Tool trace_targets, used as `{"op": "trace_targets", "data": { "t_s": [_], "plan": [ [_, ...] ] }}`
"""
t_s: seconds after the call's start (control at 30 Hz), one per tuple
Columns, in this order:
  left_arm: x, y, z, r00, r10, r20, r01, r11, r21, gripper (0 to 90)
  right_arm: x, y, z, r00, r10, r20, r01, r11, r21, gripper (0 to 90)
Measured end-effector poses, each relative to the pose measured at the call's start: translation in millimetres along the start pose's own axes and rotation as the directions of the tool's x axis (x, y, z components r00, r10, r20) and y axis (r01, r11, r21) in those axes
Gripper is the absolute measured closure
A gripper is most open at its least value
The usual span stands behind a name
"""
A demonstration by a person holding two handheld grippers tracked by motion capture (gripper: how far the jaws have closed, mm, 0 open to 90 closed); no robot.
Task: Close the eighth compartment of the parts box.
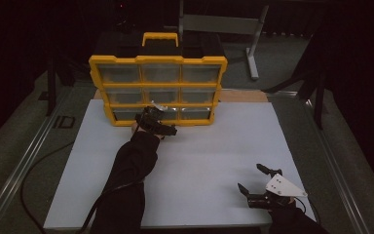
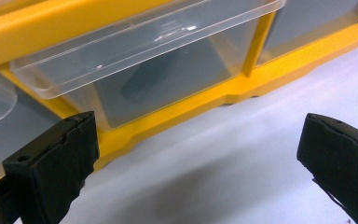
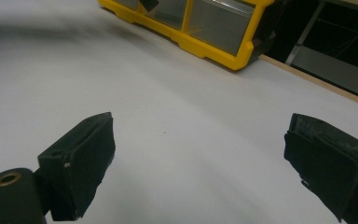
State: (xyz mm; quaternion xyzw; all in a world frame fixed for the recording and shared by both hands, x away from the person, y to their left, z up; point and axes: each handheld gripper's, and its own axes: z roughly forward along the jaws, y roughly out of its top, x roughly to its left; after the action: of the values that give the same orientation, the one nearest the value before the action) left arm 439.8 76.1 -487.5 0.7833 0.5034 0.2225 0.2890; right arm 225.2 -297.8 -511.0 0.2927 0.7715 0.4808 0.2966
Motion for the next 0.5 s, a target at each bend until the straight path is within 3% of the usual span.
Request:
{"op": "trace_targets", "data": {
  "t_s": [0.27, 0.4, 0.43, 0.5],
  "plan": [
    [2.4, 2.5, -4.6, 0.9971, 0.014, 0.075, -0.014, 0.9999, 0.003, 0.0, -0.1, -0.3, -0.3, 1.0, -0.001, 0.001, 0.001, 1.0, 0.0, 8.4],
    [4.1, 1.5, -6.6, 0.99, 0.038, 0.136, -0.039, 0.9992, 0.003, 0.0, -0.1, -0.3, -0.4, 1.0, 0.003, 0.002, -0.003, 1.0, 0.001, 8.4],
    [3.6, 1.1, -7.2, 0.9897, 0.05, 0.134, -0.05, 0.9987, -0.005, 0.0, -0.1, -0.2, -0.3, 1.0, 0.002, 0.002, -0.002, 1.0, 0.0, 8.4],
    [4.3, 0.9, -9.1, 0.9819, 0.05, 0.183, -0.046, 0.9986, -0.025, 0.0, -0.1, -0.3, 0.0, 1.0, -0.004, 0.001, 0.004, 1.0, 0.0, 8.4]
  ]
}}
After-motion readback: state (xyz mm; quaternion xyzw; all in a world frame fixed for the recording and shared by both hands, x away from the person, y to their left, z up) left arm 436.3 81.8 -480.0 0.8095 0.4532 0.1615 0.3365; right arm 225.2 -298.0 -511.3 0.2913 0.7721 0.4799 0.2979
